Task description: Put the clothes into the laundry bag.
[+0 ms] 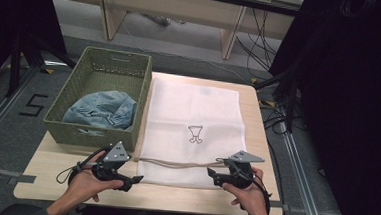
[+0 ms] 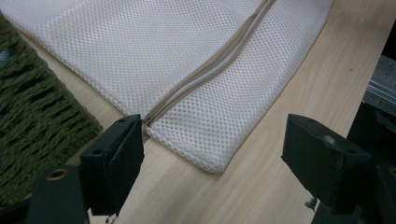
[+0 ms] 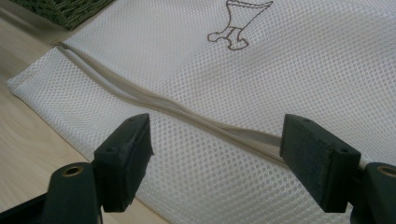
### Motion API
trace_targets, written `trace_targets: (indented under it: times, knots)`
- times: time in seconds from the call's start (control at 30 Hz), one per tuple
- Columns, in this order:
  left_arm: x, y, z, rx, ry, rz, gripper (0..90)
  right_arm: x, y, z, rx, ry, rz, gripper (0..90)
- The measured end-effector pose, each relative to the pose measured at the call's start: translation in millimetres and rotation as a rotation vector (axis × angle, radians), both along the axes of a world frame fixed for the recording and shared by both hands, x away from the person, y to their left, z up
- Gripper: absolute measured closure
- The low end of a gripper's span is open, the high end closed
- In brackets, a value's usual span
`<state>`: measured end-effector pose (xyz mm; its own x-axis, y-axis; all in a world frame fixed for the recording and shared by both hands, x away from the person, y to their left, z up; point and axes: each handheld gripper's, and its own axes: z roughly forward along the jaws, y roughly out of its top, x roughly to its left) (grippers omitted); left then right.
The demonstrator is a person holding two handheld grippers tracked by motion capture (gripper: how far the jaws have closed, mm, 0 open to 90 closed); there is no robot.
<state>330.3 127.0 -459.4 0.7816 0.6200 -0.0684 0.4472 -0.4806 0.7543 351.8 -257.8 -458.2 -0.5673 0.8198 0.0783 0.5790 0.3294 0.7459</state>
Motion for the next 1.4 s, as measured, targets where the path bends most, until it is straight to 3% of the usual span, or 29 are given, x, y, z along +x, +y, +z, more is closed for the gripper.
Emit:
trace_targets:
  times: [0.03,0.3,0.53,0.57,0.6,0.67,0.77,0.8,0.83,1.0,1.03,1.17,1.23,1.33,1.37,1.4]
  knots:
    - [0.6,0.3,0.3,0.015,-0.011,-0.012,20.3,-0.1,0.2,0.2,0.002,0.004,-0.002,25.9]
    - [1.6,0.6,-0.7,0.007,-0.007,-0.024,20.3,2.0,0.3,-1.5,-0.027,-0.004,0.016,25.4]
    - [1.8,0.5,-1.3,0.003,0.005,-0.012,20.4,3.0,2.8,-2.0,-0.024,0.006,0.012,23.8]
    - [1.8,0.3,-1.2,0.003,0.005,-0.012,20.4,3.0,6.0,-4.0,-0.01,0.026,0.014,22.6]
    - [1.8,0.3,-1.2,0.003,0.005,-0.012,20.3,5.1,5.4,-5.4,-0.036,0.001,0.035,22.6]
    - [1.8,-0.3,-1.4,-0.003,0.008,-0.013,20.4,5.5,9.1,-5.1,-0.041,0.007,0.037,22.4]
    - [2.5,0.4,-0.7,0.009,-0.004,-0.012,20.3,9.3,13.8,-7.6,-0.051,-0.027,0.054,22.4]
    - [2.5,0.4,-0.7,0.009,-0.004,-0.012,20.3,8.6,17.1,-6.8,-0.035,0.008,0.038,22.4]
    - [3.0,0.6,-0.7,0.007,-0.004,-0.006,20.3,12.5,16.3,-8.5,-0.06,-0.022,0.063,22.4]
    - [3.9,0.6,-2.0,0.002,0.007,-0.002,20.3,20.2,20.7,-9.7,-0.061,-0.013,0.066,22.4]
    - [5.1,1.6,-1.3,0.015,-0.009,-0.017,20.3,27.1,25.1,-11.8,-0.054,-0.039,0.071,22.4]
    - [5.3,1.5,-1.0,0.013,-0.009,-0.014,20.3,38.7,37.5,-17.0,-0.079,-0.026,0.091,22.8]
    - [4.7,0.9,-1.6,0.004,0.001,-0.002,20.3,43.1,45.3,-19.2,-0.097,0.004,0.101,23.3]
    - [5.2,1.4,-1.7,0.007,0.0,-0.007,20.3,47.8,51.5,-22.4,-0.109,-0.002,0.116,23.8]
    - [5.0,1.8,-1.7,0.004,0.002,-0.004,20.3,55.3,59.7,-30.5,-0.118,-0.031,0.12,24.3]
    - [5.0,1.8,-1.7,0.004,0.002,-0.004,20.3,56.7,60.3,-29.9,-0.145,-0.004,0.127,24.4]
